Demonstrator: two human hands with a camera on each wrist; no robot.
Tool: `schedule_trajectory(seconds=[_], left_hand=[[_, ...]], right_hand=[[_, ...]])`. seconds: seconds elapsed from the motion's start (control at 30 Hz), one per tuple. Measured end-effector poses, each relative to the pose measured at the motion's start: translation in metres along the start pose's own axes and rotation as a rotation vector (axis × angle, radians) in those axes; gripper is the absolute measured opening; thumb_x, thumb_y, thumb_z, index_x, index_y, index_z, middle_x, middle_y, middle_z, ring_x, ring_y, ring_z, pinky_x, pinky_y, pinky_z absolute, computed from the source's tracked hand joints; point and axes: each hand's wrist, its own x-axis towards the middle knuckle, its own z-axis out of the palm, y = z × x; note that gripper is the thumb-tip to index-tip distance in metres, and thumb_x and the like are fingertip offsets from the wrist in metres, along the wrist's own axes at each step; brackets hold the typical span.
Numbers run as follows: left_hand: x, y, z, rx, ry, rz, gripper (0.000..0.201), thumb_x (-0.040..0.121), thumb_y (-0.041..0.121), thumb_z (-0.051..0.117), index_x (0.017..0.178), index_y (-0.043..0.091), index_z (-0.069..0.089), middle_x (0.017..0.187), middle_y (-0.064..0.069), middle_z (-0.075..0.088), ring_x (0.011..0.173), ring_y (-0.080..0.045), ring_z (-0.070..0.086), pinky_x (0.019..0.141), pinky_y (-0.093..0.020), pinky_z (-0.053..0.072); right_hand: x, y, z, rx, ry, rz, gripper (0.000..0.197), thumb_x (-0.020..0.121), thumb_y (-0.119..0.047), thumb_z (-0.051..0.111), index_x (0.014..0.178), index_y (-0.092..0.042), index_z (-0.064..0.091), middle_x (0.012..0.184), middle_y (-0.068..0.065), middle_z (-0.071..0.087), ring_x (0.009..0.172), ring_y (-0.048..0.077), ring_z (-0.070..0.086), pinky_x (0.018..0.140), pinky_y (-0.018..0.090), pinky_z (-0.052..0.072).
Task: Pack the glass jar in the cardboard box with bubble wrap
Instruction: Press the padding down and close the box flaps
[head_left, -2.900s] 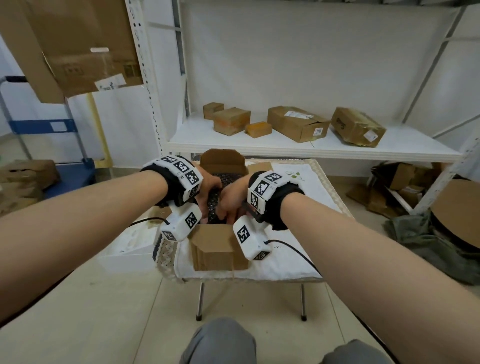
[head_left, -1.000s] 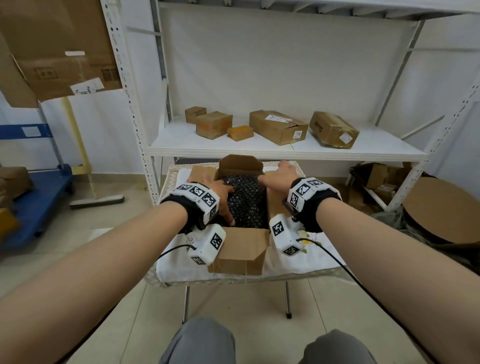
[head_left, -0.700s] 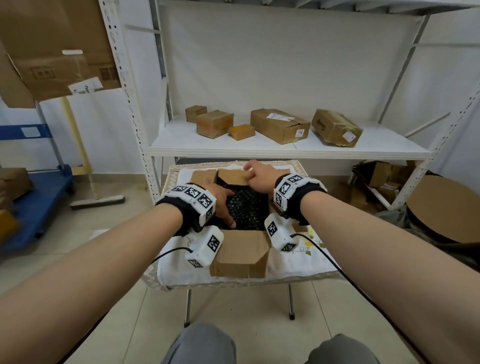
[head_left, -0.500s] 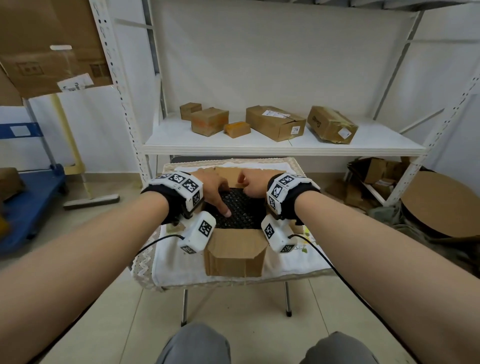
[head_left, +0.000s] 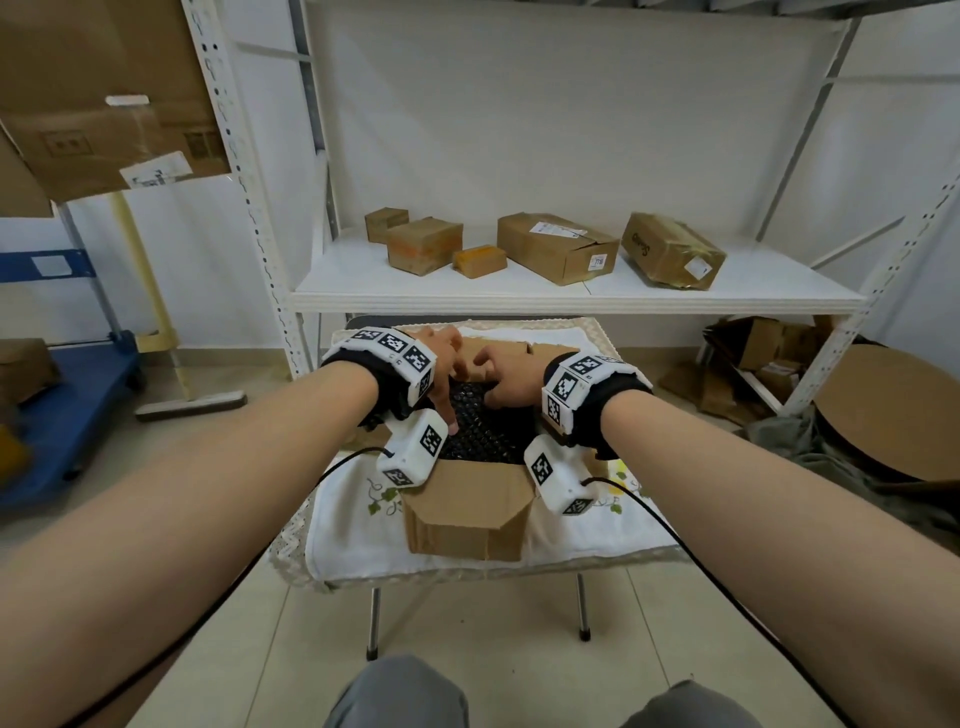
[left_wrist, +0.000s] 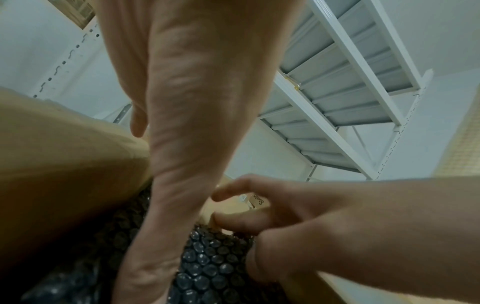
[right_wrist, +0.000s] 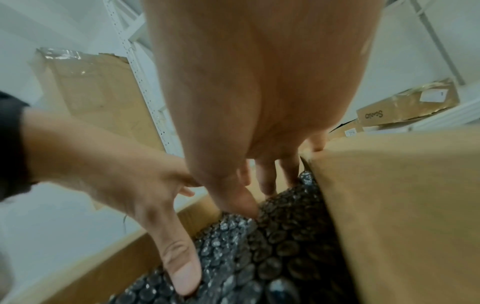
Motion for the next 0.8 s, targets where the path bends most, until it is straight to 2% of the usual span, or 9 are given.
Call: schedule_trajectory(seconds=[0.07, 0.1, 0.2, 0.27, 0.43, 0.57, 0.63, 0.7, 0.8], left_hand=[[0.001, -0.002, 0.001, -0.019, -0.001, -0.008, 0.098, 0.06, 0.064, 0.079, 0.145, 0.031, 0.043, 0.16, -0.002, 0.009, 0.144, -0.033, 0.018, 0.115, -0.049, 0.024], [0.001, -0.003, 0.001, -0.038, 0.0, -0.008, 0.102, 0.057, 0.065, 0.08, 0.145, 0.031, 0.043, 0.16, -0.002, 0.015, 0.142, -0.033, 0.023, 0.114, -0.048, 0.027], [0.0, -0.004, 0.001, -0.084, 0.008, 0.007, 0.105, 0.051, 0.065, 0.084, 0.141, 0.028, 0.045, 0.155, -0.001, 0.031, 0.135, -0.031, 0.038, 0.11, -0.043, 0.035], [0.002, -0.004, 0.003, -0.097, 0.007, 0.006, 0.103, 0.053, 0.061, 0.085, 0.142, 0.027, 0.045, 0.156, 0.002, 0.031, 0.136, -0.029, 0.038, 0.11, -0.041, 0.034], [0.01, -0.008, -0.002, -0.142, -0.02, 0.016, 0.069, 0.074, 0.049, 0.077, 0.136, 0.029, 0.055, 0.155, 0.0, 0.033, 0.137, -0.025, 0.038, 0.11, -0.037, 0.032], [0.019, -0.013, -0.015, -0.208, -0.081, 0.0, 0.056, 0.085, 0.047, 0.069, 0.135, 0.023, 0.058, 0.152, 0.002, 0.038, 0.137, -0.02, 0.039, 0.104, -0.03, 0.031], [0.019, -0.012, -0.02, -0.225, -0.096, -0.023, 0.066, 0.073, 0.06, 0.074, 0.129, 0.026, 0.064, 0.144, 0.003, 0.047, 0.124, -0.017, 0.046, 0.096, -0.03, 0.033], [0.024, -0.012, -0.022, -0.26, -0.055, -0.064, 0.094, 0.052, 0.077, 0.076, 0.127, 0.021, 0.065, 0.124, 0.004, 0.053, 0.104, -0.016, 0.046, 0.088, -0.031, 0.033], [0.025, -0.011, -0.023, -0.31, -0.067, -0.105, 0.083, 0.077, 0.066, 0.066, 0.137, 0.01, 0.052, 0.125, -0.005, 0.053, 0.105, -0.021, 0.047, 0.088, -0.034, 0.036]], right_hand=[[-0.007, 0.001, -0.002, 0.109, 0.018, -0.028, 0.055, 0.091, -0.028, 0.066, 0.14, -0.017, 0.043, 0.133, 0.009, 0.06, 0.118, 0.026, 0.058, 0.101, 0.037, 0.047], [-0.013, 0.001, -0.004, 0.137, 0.027, -0.053, 0.049, 0.091, -0.028, 0.066, 0.135, -0.018, 0.048, 0.13, 0.007, 0.061, 0.114, 0.023, 0.058, 0.096, 0.032, 0.048], [-0.034, -0.004, -0.008, 0.124, 0.049, -0.145, 0.021, 0.09, -0.026, 0.067, 0.109, -0.019, 0.062, 0.106, -0.001, 0.063, 0.089, 0.013, 0.056, 0.067, 0.019, 0.041], [-0.047, -0.01, -0.01, 0.103, -0.001, -0.177, 0.01, 0.09, -0.027, 0.067, 0.096, -0.021, 0.062, 0.094, -0.004, 0.061, 0.08, 0.011, 0.054, 0.06, 0.017, 0.038], [-0.08, -0.034, -0.012, 0.114, -0.232, -0.251, 0.027, 0.086, -0.04, 0.07, 0.092, -0.019, 0.055, 0.087, -0.004, 0.064, 0.077, 0.01, 0.057, 0.074, 0.023, 0.045], [-0.105, -0.044, -0.007, -0.013, -0.349, -0.295, 0.063, 0.071, -0.06, 0.078, 0.111, -0.023, 0.049, 0.109, -0.005, 0.051, 0.092, 0.014, 0.054, 0.081, 0.03, 0.05], [-0.112, -0.043, 0.003, -0.1, -0.338, -0.306, 0.073, 0.066, -0.056, 0.084, 0.117, -0.026, 0.041, 0.117, -0.003, 0.041, 0.099, 0.017, 0.052, 0.085, 0.036, 0.052], [-0.113, -0.039, 0.011, -0.106, -0.29, -0.333, 0.072, 0.07, -0.042, 0.086, 0.12, -0.023, 0.038, 0.119, 0.001, 0.041, 0.096, 0.019, 0.052, 0.083, 0.037, 0.052], [-0.108, -0.035, 0.003, 0.015, -0.252, -0.336, 0.053, 0.082, -0.035, 0.076, 0.121, -0.02, 0.043, 0.112, 0.005, 0.056, 0.083, 0.018, 0.053, 0.078, 0.038, 0.051]])
